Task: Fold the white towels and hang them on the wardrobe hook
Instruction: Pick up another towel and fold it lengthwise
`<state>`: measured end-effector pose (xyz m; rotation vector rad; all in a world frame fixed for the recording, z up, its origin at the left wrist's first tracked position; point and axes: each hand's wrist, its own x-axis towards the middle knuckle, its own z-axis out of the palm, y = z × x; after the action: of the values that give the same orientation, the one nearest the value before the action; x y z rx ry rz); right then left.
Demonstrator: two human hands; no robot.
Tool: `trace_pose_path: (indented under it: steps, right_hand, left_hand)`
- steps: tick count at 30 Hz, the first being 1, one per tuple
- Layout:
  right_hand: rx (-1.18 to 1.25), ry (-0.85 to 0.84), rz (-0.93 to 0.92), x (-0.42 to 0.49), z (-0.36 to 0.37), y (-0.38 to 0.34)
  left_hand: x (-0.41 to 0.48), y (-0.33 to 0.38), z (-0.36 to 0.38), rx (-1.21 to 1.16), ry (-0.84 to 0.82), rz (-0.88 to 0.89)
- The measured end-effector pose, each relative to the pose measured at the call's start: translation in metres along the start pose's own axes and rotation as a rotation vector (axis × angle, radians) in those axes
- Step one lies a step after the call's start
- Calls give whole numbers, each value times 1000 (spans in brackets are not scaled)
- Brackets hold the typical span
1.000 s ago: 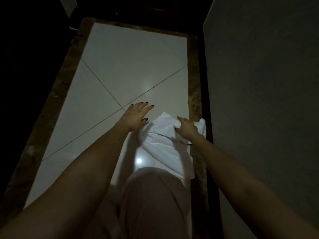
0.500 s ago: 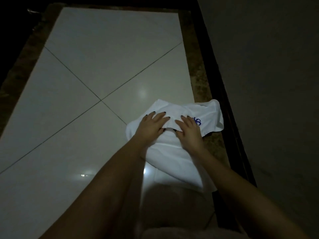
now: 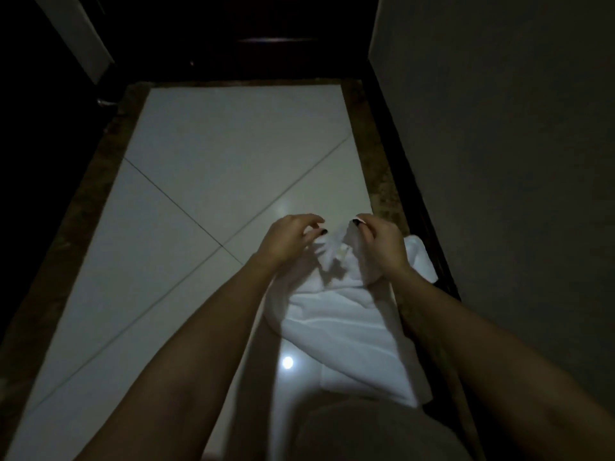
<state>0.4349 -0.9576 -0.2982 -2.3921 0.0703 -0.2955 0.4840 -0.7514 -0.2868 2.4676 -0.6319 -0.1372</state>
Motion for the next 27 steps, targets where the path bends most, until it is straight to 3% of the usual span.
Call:
trace_pose_path:
  steps: [4,11,16,23,27]
  right_hand:
    - [23,-18,-77,51,-46,-88]
    - [75,-101,-201,113,-164,-268]
    - [105,-219,-211,134,-265,-383]
    - [183,-189,-320,174,-397,-572]
    - [208,-182,-421,198,-460,-686]
  left_hand:
    - [7,44,-66,-201,32,-30]
    - [1,120,-246,-400,251,-162]
    - [-17,199,-372,-431,265,-132]
    - [-33,310,-564,-537,310,-150]
    - [-47,356,-684,-575,430,-135]
